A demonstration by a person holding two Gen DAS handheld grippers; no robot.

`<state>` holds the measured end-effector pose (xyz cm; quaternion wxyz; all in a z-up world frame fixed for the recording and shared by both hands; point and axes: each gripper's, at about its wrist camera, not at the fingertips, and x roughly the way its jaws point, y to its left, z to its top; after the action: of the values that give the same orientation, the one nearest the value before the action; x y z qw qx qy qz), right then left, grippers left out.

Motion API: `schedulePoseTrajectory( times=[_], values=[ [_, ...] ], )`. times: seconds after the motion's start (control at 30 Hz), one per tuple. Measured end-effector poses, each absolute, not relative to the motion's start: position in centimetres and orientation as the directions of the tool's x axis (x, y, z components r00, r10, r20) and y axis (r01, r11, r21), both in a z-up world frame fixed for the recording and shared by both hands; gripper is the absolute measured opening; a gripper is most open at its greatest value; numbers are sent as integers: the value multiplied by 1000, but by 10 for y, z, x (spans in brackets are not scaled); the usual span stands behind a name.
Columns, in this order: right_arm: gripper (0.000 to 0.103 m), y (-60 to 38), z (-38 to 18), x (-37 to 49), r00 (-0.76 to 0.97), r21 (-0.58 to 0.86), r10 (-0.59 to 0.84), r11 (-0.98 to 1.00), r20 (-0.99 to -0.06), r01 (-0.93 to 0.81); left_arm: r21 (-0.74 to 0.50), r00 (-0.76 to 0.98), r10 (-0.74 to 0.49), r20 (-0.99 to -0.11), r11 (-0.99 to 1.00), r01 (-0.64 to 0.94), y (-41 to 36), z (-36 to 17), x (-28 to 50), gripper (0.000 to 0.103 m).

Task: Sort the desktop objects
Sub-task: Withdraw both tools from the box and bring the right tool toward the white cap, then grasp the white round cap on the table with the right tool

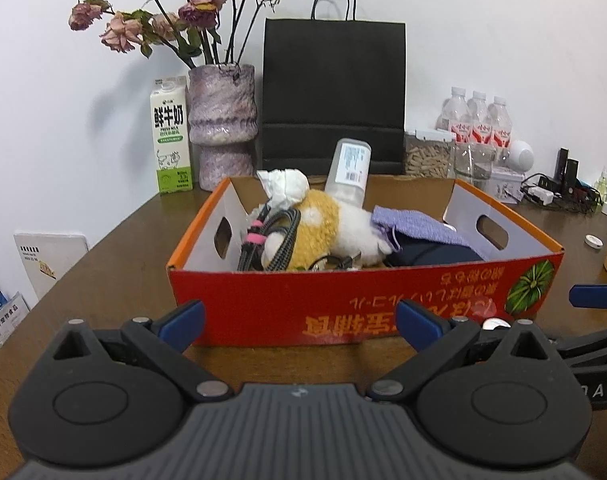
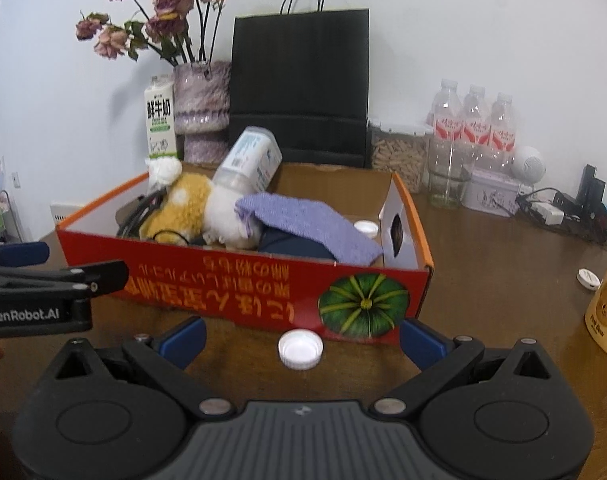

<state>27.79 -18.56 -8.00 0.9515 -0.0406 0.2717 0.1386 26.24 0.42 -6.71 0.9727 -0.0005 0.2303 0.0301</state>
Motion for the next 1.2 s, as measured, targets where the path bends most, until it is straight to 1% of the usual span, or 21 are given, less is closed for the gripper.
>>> schedulePoseTrajectory(
  times=[0.27,0.4,0.57,0.63,0.8,0.93,0.97,1.0,1.03,1.1,1.2],
  values=[
    [102,-182,-90,281,795,-19,229,957,-562,-290,2,858,42,-512,999,-48,8,-79,266,103],
    [96,-181,-96,285,778,-18,227,956,-586,-292,-8,844,35,-535,999,-46,11,-82,268,103],
    [93,-183,-101,289,766,-3,225,959,-603,-285,-15,835,27,-550,999,-42,13,-85,268,103],
    [87,-183,-103,291,760,4,227,959,-609,-283,-16,831,25,-556,999,-40,13,-85,269,103],
    [81,-184,-105,298,751,38,236,962,-616,-271,-24,831,16,-557,999,-35,14,-85,269,103],
    [65,-183,-105,307,752,58,239,964,-614,-259,-25,831,15,-556,999,-34,14,-85,269,103],
    [62,-182,-106,308,753,55,236,965,-614,-257,-24,831,15,-557,999,-35,14,-85,268,103],
    [56,-181,-106,309,755,52,236,964,-612,-259,-24,830,16,-557,999,-36,13,-85,269,103],
    [44,-180,-106,308,757,48,237,964,-609,-263,-23,830,17,-557,999,-36,13,-85,269,103],
    [28,-179,-105,305,761,40,243,961,-602,-275,-20,829,19,-558,999,-36,13,-85,269,103],
    [27,-180,-105,303,759,52,261,956,-597,-288,-18,830,20,-557,999,-36,12,-84,269,103]
  ],
)
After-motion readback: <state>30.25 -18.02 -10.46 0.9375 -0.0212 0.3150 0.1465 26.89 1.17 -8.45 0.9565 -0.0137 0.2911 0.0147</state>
